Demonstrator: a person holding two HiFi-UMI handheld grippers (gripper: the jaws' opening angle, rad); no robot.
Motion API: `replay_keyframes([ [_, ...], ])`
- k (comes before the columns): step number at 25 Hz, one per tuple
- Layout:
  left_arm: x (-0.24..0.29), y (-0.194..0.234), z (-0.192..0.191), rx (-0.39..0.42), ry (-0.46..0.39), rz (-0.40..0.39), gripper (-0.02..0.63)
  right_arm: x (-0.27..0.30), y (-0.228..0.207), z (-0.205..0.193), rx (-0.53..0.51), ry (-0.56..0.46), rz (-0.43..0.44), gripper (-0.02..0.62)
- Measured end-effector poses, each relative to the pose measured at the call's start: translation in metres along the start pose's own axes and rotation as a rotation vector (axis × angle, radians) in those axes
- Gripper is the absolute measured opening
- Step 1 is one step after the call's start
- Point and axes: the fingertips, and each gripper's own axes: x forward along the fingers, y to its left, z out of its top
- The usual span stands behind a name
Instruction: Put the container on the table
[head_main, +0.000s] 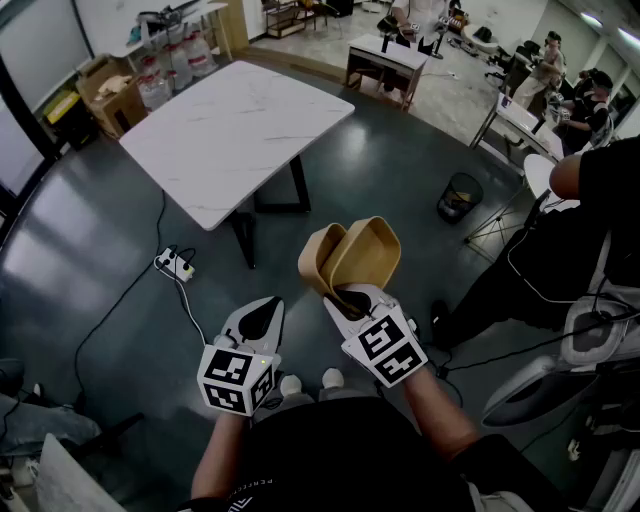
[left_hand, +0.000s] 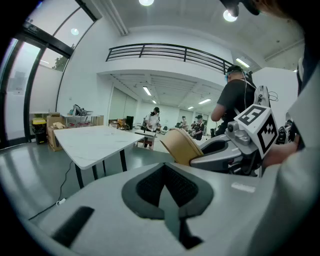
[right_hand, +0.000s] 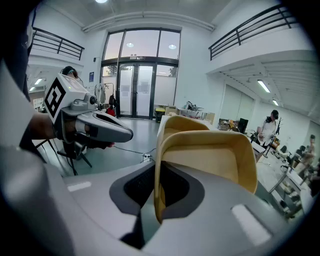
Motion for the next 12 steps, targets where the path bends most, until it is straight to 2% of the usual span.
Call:
replay_keyframes([
  [12, 0.031, 0.004, 0.007, -0.015, 0.0, 0.031, -0.005, 0.003, -0.034, -0.01, -0.006, 0.003, 0.012, 0.026],
])
